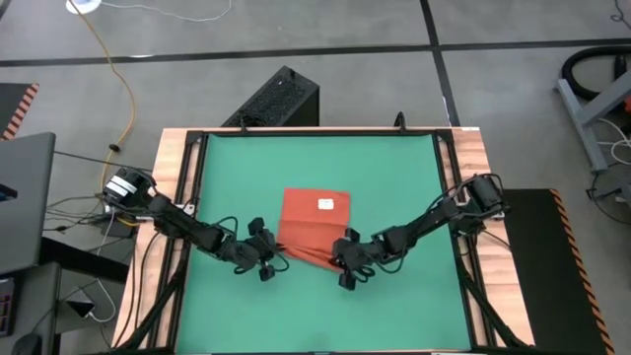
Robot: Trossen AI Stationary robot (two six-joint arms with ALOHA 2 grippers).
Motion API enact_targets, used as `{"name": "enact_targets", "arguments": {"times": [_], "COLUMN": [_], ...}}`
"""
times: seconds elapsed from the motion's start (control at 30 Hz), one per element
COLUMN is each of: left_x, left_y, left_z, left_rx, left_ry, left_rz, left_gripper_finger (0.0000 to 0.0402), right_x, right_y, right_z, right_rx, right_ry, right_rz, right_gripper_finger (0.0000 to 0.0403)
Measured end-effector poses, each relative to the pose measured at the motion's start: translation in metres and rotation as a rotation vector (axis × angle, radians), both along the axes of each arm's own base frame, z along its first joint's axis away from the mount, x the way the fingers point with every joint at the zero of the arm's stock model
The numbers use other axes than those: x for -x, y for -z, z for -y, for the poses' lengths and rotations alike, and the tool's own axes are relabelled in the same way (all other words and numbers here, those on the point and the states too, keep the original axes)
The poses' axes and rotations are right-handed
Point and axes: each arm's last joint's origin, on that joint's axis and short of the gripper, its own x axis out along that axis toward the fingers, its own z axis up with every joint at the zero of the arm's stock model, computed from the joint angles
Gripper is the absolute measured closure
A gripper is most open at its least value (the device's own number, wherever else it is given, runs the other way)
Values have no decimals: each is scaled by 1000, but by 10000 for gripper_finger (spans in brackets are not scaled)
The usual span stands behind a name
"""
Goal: Roll towel
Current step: Roll the orange towel
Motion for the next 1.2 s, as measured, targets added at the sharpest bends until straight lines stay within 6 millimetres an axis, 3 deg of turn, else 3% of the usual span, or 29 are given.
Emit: {"name": "enact_targets", "arguments": {"times": [0.27, 0.33, 0.5, 0.67, 0.83, 1.0, 1.2], "left_x": [1, 0, -2, -3, -3, -3, -3], "left_y": [1, 1, 0, -1, -1, -1, -1], "left_z": [-1, -3, -5, -5, -5, -5, -5], "left_rx": [-19, -14, -8, -2, 0, 5, 5], "left_ry": [1, -2, 1, 4, 6, 12, 13], "left_rz": [-11, -7, -1, 7, 5, 3, 3], "left_gripper_finger": [401, 401, 401, 401, 401, 401, 401], "right_x": [23, 27, 29, 27, 17, 18, 25], "right_y": [-55, -61, -58, -35, -42, -50, -48], "right_z": [-9, -16, -38, -54, -64, -74, -80], "right_rx": [150, 155, 158, 287, 376, 438, 452], "right_ry": [40, 32, -30, -71, -77, -112, -100], "right_rz": [118, 149, 212, 215, 230, 194, 175], "right_gripper_finger": [389, 388, 388, 388, 376, 322, 208]}}
